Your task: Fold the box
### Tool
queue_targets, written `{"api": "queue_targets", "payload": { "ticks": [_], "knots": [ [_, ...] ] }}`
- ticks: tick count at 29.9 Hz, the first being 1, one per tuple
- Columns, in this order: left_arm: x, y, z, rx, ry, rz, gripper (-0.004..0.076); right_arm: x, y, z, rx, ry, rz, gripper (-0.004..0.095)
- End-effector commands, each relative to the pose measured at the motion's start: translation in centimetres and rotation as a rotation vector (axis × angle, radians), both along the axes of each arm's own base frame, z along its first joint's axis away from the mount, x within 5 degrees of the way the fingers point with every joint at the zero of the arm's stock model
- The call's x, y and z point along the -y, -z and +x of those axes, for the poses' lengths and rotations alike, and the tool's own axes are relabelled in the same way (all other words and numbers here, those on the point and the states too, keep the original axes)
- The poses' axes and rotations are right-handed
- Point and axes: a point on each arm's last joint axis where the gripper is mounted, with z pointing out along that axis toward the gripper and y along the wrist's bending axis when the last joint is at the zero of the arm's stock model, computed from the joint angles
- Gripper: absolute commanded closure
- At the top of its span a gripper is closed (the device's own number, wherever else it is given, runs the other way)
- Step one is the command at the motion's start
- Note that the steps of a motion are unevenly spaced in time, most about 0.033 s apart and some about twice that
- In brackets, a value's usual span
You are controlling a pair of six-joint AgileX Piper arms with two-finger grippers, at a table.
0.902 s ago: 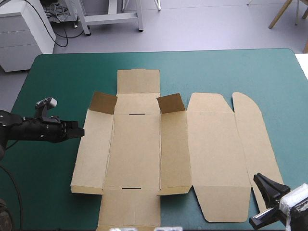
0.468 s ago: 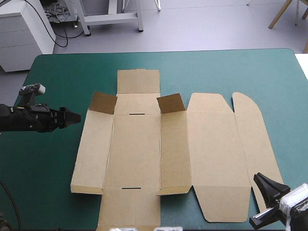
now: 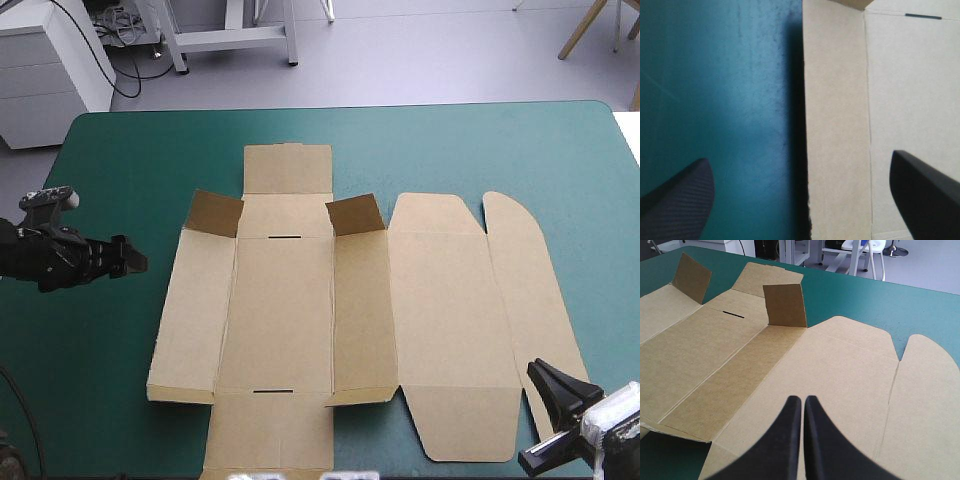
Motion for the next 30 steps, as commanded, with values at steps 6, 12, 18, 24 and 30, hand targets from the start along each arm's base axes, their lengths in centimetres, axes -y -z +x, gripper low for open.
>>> {"api": "queue_targets", "payload": {
  "ticks": [6,12,18,24,30],
  "knots": [
    [-0.8,3.2,0.6,-0.155,-0.008,-0.108,0.0050,0.0,-1.3,0.1,0.080,0.008,0.028,0.0908],
    [0.2,6.0,1.0,-0.184,0.053,-0.234,0.0050,0.0,-1.3,0.1,0.081,0.008,0.026,0.0908],
    [2.2,7.0,1.2,-0.206,0.123,-0.240,0.0050,0.0,-1.3,0.1,0.081,0.008,0.026,0.0908],
    [5.1,8.1,1.0,-0.238,0.217,-0.227,0.0050,0.0,-1.3,0.1,0.081,0.008,0.026,0.0908],
    [6.5,8.5,0.9,-0.226,0.253,-0.258,0.0050,0.0,-1.3,0.1,0.082,0.007,0.024,0.0908]
  ]
}}
